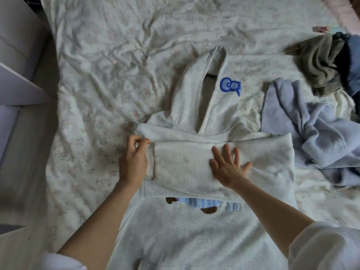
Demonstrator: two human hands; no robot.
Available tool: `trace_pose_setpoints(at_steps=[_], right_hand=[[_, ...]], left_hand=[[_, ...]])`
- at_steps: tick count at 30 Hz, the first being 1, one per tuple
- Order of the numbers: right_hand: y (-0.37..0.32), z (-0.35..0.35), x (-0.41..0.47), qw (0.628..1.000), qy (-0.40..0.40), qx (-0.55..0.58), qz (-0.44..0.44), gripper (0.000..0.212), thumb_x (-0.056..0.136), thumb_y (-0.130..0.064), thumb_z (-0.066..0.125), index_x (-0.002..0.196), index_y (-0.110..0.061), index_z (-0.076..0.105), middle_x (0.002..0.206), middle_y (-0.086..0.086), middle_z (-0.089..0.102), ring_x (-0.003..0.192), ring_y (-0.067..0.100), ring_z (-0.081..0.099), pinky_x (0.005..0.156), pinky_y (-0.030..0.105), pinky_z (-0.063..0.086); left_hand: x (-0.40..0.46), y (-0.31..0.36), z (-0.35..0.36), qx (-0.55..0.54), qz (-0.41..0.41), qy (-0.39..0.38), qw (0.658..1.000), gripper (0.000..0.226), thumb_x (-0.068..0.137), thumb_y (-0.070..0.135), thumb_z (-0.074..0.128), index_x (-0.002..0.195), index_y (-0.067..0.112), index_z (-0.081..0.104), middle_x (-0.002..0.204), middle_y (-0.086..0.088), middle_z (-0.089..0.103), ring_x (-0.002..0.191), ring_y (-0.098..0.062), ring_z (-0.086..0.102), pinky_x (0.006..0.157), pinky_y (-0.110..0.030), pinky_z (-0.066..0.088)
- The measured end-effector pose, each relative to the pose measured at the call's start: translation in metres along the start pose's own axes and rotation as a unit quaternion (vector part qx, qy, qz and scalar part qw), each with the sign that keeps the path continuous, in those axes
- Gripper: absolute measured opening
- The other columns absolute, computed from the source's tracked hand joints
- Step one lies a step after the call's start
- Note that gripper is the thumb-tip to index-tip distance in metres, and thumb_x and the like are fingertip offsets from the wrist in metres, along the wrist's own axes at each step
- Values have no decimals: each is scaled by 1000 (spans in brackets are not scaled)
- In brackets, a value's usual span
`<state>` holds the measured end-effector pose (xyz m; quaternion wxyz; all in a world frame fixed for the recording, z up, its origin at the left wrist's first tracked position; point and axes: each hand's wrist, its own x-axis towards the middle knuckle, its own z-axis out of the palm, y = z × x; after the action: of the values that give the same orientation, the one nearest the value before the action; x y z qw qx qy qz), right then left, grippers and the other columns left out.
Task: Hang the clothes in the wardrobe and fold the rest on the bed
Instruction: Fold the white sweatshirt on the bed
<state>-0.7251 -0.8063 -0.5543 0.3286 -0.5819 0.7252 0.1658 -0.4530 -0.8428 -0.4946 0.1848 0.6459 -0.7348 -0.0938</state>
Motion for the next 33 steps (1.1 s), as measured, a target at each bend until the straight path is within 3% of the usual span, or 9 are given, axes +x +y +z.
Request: trace_pose_setpoints(at_steps=[3,6,9,12,16,24,29,31,33], right_hand=[[-9,7,-12,997,67,-34,-22,56,93,-59,5,140,-46,-23,154,0,-29,140,29,-27,103,71,-7],[-25,16,-19,987,97,-67,-107,54,93,-58,2,135,-47,-30,150,-1,-32,138,27,-30,103,67,-13],[-34,27,-14,983,94,-83,-135,52,93,-56,1,137,-47,-27,150,-4,-32,137,25,-31,103,65,-19],[-15,30,-7,986,98,-100,-93,53,94,-55,3,139,-47,-24,147,-8,-33,140,25,-27,102,65,-19],[52,25,-12,984,103,-146,-17,55,91,-57,-4,136,-42,-31,151,-5,-31,140,23,-28,103,65,-21],[74,7,-35,981,140,-124,45,57,96,-50,11,147,-38,-10,158,3,-16,144,25,-17,102,61,-25],[86,6,-17,989,85,-115,48,54,97,-50,5,146,-39,-13,157,-8,-18,141,24,-26,104,59,-25],[94,-4,-12,984,115,-99,92,55,97,-45,12,150,-33,1,159,-5,-6,145,26,-14,106,58,-21],[82,-22,-10,970,212,-82,81,48,95,-34,34,139,-17,41,147,9,37,137,29,30,110,58,9]], left_hand=[[-5,-1,1,109,-38,-13,993,40,64,-15,69,100,4,69,111,-23,58,88,-42,58,58,-44,50],[-8,23,16,132,87,-35,987,40,71,6,70,111,10,69,127,-18,58,116,-40,55,88,-55,45],[-14,53,45,134,166,-155,964,48,88,32,57,135,21,52,149,-10,37,141,-31,28,112,-60,15],[-29,43,74,204,118,-284,929,62,92,58,26,149,37,12,160,0,-4,145,-29,-11,108,-60,-16],[-50,-2,76,266,52,-288,918,69,85,72,9,138,43,-23,156,5,-22,141,-28,-25,101,-70,-14],[-39,28,67,248,15,-277,928,71,90,59,25,149,32,-5,157,-4,-18,141,-31,-26,104,-65,-21],[-12,33,84,238,-2,-318,918,64,92,63,9,140,39,-25,154,2,-28,141,-27,-27,107,-60,-19],[8,23,84,252,-48,-306,917,65,92,61,7,145,34,-20,155,1,-25,142,-26,-24,108,-61,-17],[30,23,79,253,-58,-293,920,65,95,56,11,150,28,-10,157,-3,-19,143,-26,-23,108,-63,-15]])
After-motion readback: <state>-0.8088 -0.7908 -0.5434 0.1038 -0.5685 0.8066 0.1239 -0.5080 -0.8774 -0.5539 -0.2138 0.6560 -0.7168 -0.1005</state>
